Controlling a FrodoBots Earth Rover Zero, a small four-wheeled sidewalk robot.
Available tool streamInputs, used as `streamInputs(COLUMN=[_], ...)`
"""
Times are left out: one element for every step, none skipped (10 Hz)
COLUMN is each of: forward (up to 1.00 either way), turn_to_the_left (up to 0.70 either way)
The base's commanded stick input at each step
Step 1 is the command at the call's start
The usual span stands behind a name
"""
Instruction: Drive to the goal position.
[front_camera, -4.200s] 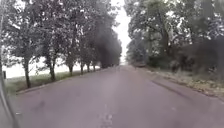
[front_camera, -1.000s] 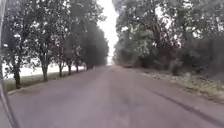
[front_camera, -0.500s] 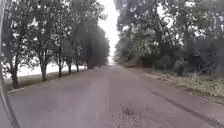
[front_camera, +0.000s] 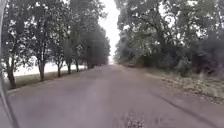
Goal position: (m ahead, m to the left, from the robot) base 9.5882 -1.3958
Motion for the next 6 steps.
streamInputs(forward=[0.70, 0.70, 0.70, 0.70, 0.70, 0.70], turn_to_the_left=[0.00, 0.00, 0.00, 0.00, 0.00, 0.00])
